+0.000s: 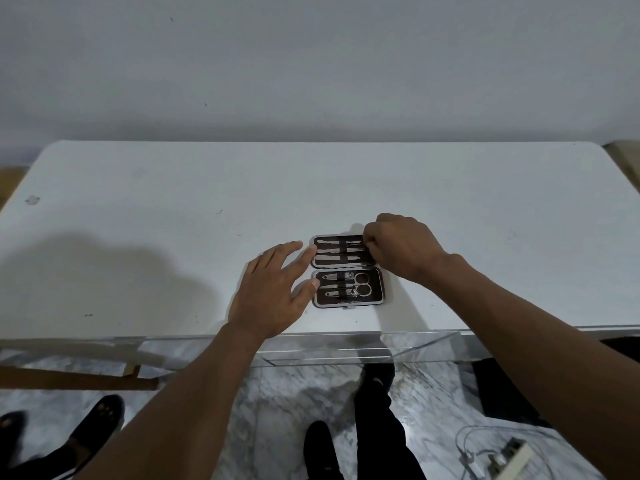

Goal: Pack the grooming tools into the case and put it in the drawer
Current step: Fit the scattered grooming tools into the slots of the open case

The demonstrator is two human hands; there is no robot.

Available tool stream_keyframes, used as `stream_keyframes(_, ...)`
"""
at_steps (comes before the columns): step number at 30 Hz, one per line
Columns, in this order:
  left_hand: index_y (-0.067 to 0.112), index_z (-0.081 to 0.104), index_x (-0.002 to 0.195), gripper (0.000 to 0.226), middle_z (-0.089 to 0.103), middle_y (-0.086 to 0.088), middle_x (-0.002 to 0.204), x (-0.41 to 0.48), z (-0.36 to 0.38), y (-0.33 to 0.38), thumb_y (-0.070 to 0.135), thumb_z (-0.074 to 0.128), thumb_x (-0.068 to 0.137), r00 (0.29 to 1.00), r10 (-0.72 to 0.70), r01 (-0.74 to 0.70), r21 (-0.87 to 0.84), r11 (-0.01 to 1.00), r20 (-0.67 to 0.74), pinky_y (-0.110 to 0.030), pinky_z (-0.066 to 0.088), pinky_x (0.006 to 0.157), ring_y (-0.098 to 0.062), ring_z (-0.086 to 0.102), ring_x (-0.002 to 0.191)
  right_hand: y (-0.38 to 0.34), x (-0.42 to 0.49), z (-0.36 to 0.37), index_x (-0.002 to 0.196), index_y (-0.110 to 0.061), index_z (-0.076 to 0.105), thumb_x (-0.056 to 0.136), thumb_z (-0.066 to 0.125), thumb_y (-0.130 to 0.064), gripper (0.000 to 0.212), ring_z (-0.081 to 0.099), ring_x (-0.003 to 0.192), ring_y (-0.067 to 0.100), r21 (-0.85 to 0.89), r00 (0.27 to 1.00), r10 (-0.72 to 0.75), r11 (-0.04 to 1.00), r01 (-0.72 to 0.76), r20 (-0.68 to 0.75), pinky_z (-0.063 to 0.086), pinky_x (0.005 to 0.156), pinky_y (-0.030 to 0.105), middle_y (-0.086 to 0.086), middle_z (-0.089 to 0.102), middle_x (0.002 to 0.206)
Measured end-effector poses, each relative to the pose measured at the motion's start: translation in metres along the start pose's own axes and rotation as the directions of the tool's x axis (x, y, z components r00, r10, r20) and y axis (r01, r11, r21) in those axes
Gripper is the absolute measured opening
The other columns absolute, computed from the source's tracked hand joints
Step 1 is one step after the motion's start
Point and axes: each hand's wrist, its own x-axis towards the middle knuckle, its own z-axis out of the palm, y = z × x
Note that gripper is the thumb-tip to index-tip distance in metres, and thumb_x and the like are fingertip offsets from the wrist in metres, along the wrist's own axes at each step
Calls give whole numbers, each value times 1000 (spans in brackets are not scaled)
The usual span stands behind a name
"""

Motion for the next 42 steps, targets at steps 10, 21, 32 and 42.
stream_keyframes(10,33,39,144,54,42,6,147,0,-1,0,53,34,93,1000,-7,7,-3,1000,12,-41,34,107,-17,37,135,-17,12,10,101,-11,61,91,46,-7,19,60,90,32,-38,999,-47,998,48,10,41,65,33,8,60,102)
stream_keyframes(21,29,40,144,55,43,6,146,1,-2,1,52,35,93,1000,3,-3,0,1000,12,-40,34,106,-17,37,134,-11,-1,15,104,-12,66,92,52,-12,19,60,94,26,340,986,146,934,-111,-79,42,78,29,7,66,102)
stream_keyframes(32,24,49,139,61,43,3,146,3,-9,8,58,35,89,996,-64,71,-103,992,69,-43,30,109,-21,36,136,-6,-42,9,113,-13,66,81,66,-4,33,64,85,21,522,923,286,763,-382,257,45,69,25,9,74,96)
stream_keyframes(42,8,64,96,15,67,-12,98,37,-40,46,16,52,91,904,-293,356,-169,919,312,-32,45,77,-30,61,96,-4,-39,11,105,-6,71,77,64,2,30,66,90,27,600,904,378,682,-418,201,50,71,30,15,74,94)
